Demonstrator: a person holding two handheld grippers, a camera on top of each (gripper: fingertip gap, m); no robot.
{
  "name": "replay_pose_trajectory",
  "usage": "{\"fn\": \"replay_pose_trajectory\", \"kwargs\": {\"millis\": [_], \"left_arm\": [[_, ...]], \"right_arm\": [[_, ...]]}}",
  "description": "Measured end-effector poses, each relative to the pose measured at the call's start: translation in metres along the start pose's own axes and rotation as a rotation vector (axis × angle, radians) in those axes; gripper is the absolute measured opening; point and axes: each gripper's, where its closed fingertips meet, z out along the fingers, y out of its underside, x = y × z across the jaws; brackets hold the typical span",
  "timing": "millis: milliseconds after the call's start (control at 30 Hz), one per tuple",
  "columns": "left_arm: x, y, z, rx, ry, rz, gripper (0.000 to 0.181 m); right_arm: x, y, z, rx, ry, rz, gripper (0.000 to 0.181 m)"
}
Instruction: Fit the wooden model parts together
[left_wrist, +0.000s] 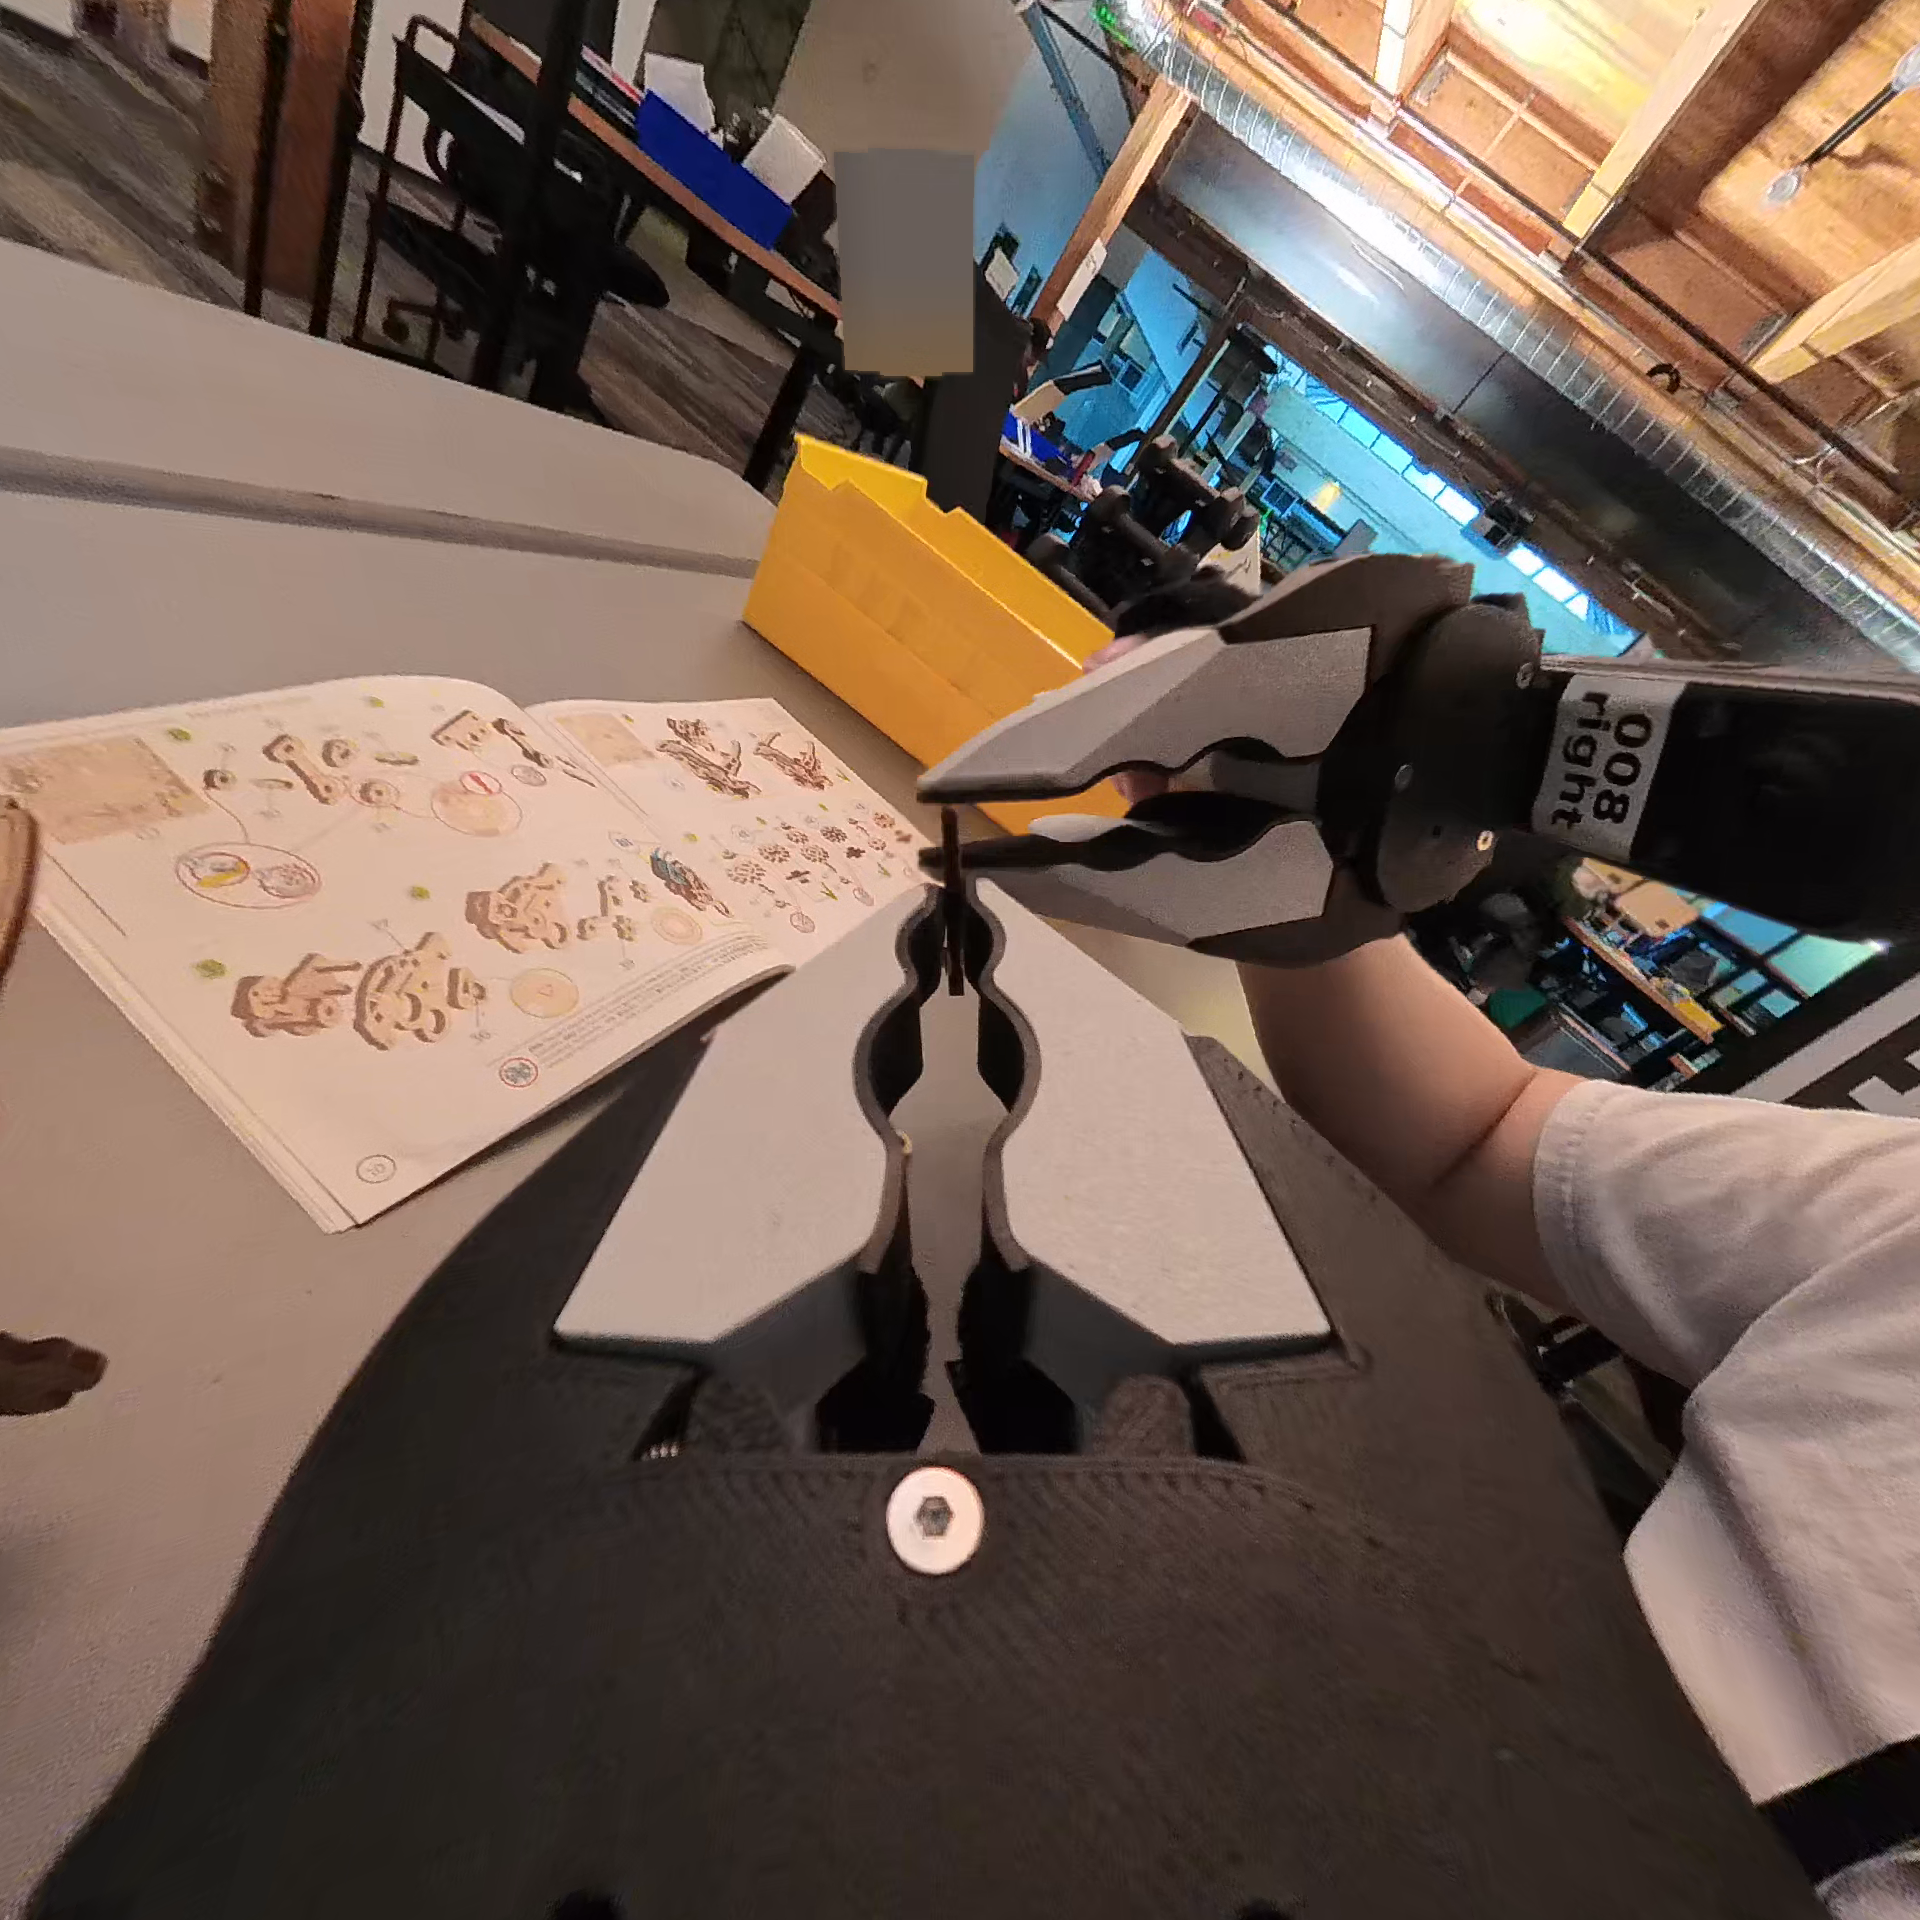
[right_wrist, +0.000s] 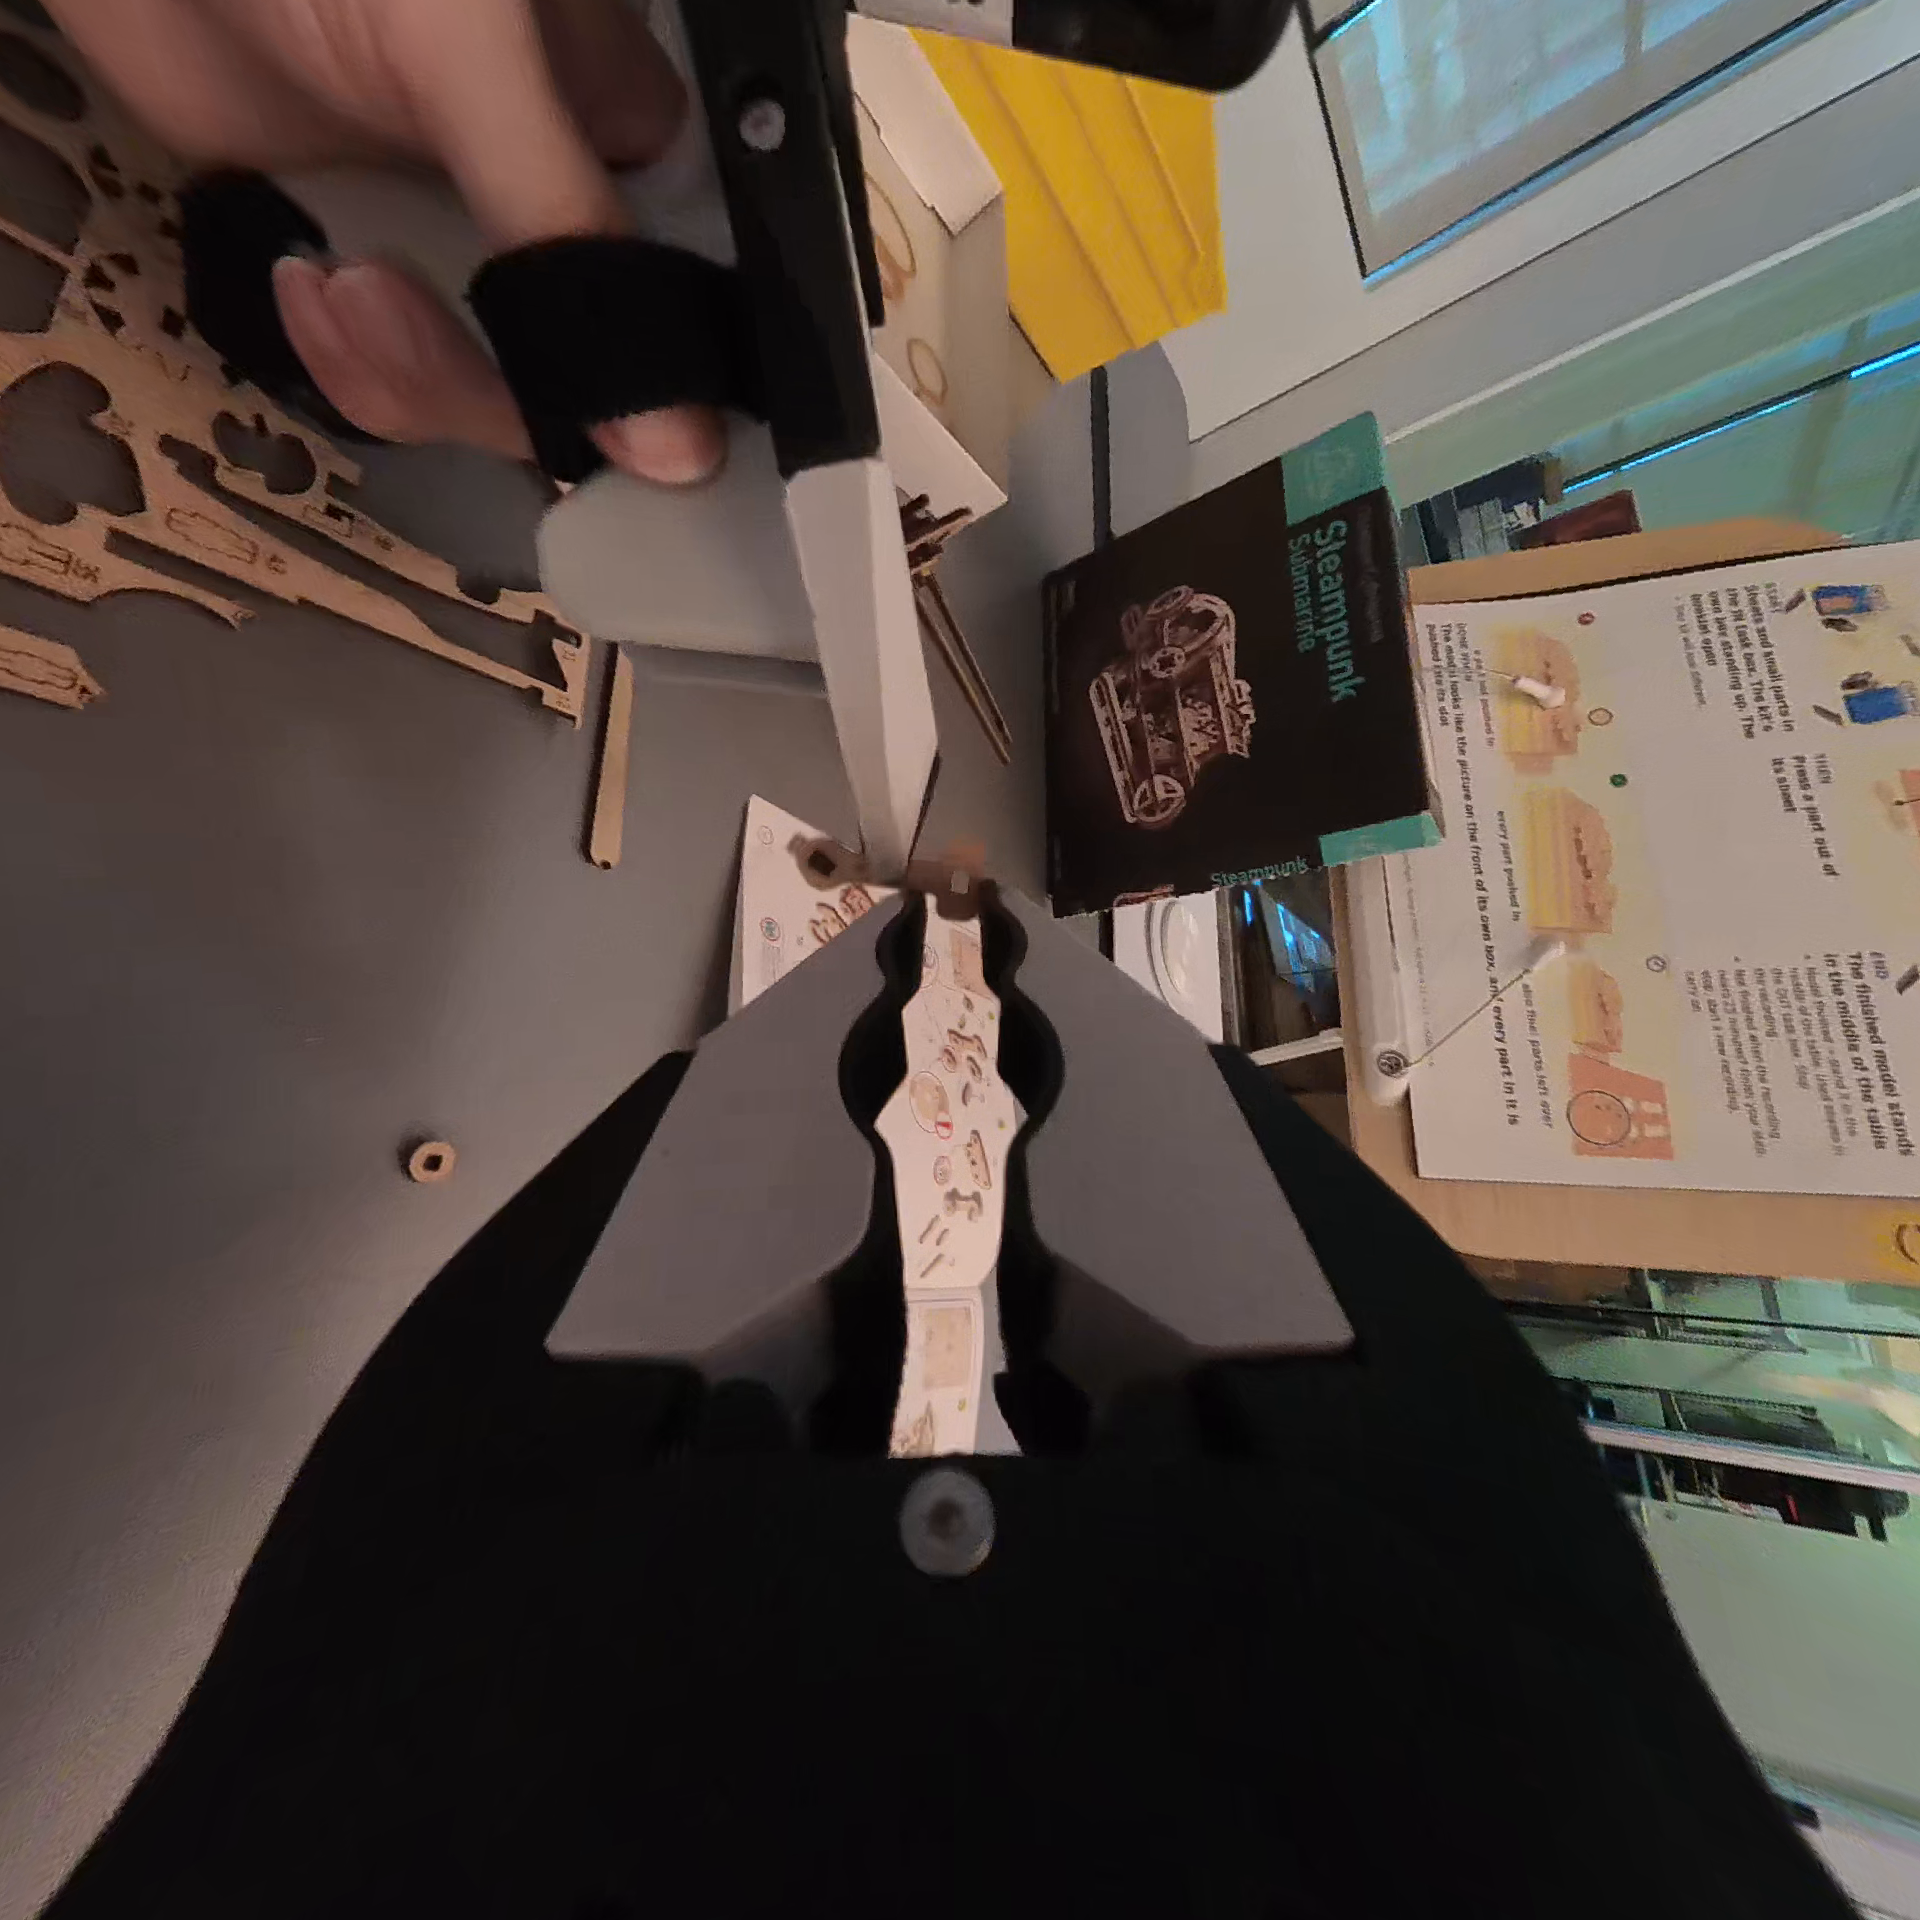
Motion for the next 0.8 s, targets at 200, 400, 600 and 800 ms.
{"fn": "replay_pose_trajectory", "kwargs": {"millis": [200,400,600,800], "left_arm": [[-0.002,0.009,0.003,-0.047,0.012,-0.023,0.000],[-0.011,0.002,-0.001,-0.040,-0.001,-0.029,0.020],[-0.021,-0.001,-0.006,-0.057,-0.049,0.071,0.010],[-0.011,0.009,0.000,-0.092,0.011,0.064,0.009]], "right_arm": [[-0.007,0.007,-0.001,-0.012,-0.013,0.020,0.007],[0.013,0.031,-0.003,0.067,0.042,0.036,0.006],[0.041,0.058,0.013,0.146,0.072,-0.051,0.006],[0.033,0.090,0.033,0.111,-0.022,0.004,0.007]]}}
